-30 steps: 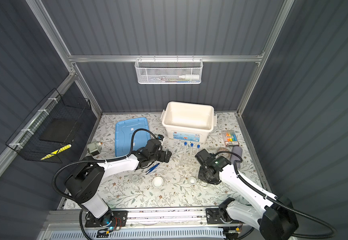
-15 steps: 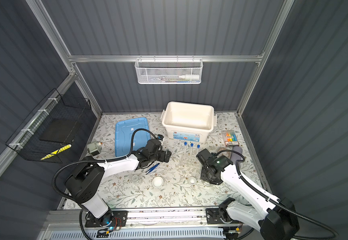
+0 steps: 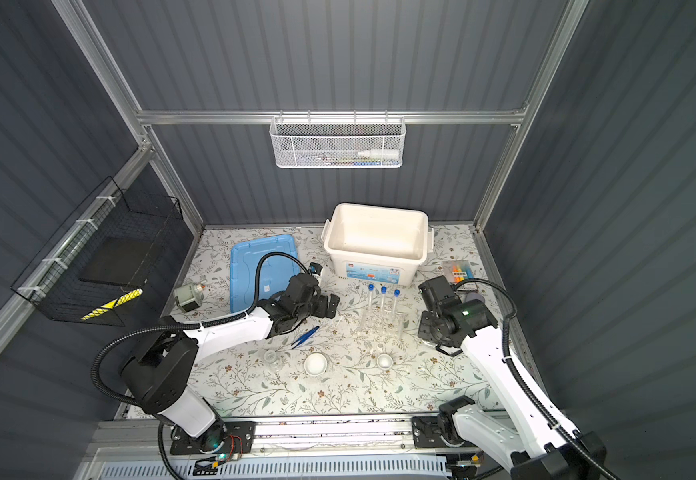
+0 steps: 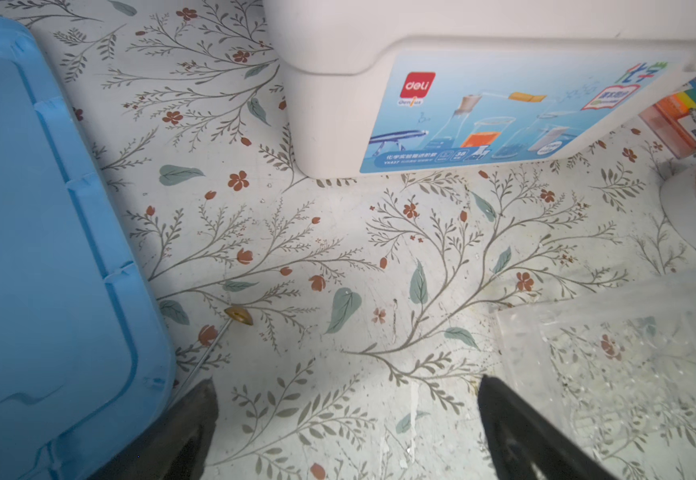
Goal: Organize the chemistry lab equipment
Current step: 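Lift the glass flask with right gripper and carry it toward the white bin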
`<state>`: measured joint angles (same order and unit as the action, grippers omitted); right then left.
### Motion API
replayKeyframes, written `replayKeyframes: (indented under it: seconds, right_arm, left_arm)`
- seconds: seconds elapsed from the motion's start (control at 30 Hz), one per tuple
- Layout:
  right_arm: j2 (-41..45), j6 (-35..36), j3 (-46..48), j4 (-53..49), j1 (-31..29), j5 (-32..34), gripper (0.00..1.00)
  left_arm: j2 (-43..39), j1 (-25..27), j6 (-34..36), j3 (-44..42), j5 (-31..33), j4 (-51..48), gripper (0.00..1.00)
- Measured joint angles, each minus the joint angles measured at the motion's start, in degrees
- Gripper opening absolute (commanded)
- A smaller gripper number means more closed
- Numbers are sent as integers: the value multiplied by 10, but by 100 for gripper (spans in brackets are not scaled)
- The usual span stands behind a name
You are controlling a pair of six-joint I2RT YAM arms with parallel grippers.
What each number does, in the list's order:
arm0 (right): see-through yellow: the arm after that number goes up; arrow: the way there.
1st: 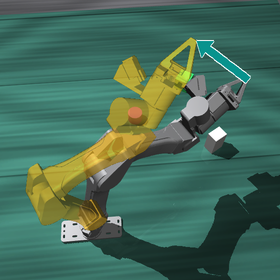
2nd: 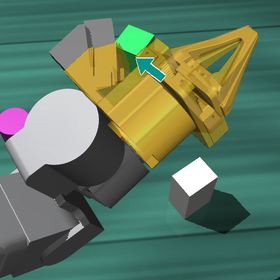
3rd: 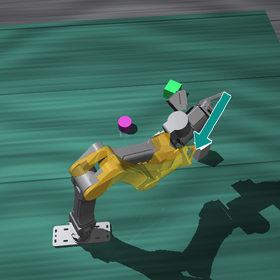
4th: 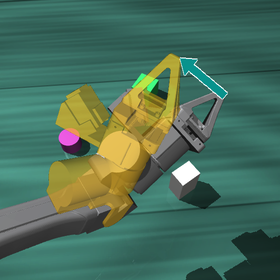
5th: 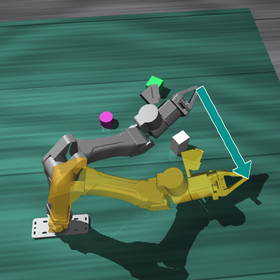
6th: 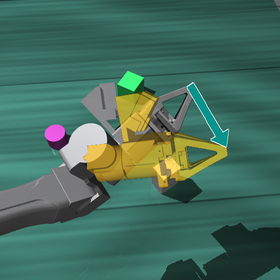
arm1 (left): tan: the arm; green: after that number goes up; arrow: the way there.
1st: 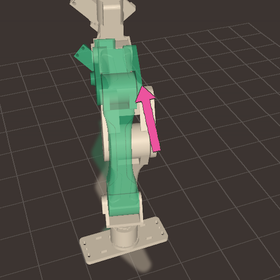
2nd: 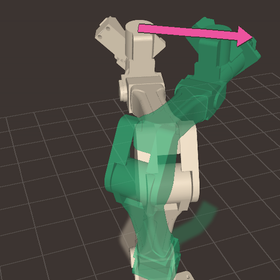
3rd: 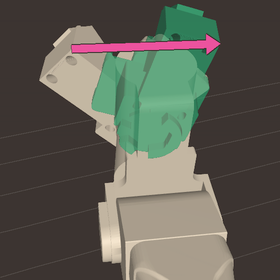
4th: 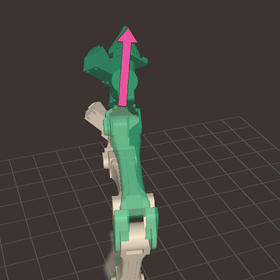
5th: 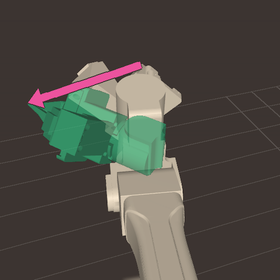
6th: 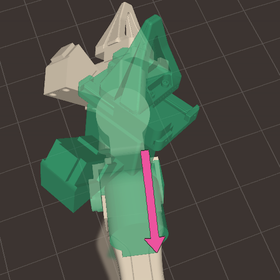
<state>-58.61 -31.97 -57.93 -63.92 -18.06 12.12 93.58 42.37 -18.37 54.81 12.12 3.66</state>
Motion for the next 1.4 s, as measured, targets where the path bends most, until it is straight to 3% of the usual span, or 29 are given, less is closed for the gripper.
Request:
replayKeyframes:
  seconds: [0.53,1.0,1.4]
  right_arm:
    - [-116,135,-205,33,90,-5,16]
    - [-276,197,-414,94,95,-65,15]
    - [-424,221,-559,125,94,-138,15]
  left_arm:
    - [-12,-67,6,68,10,-28,100]
    - [-1,-100,9,146,-8,-41,100]
    - [96,-139,17,287,-74,-84,100]
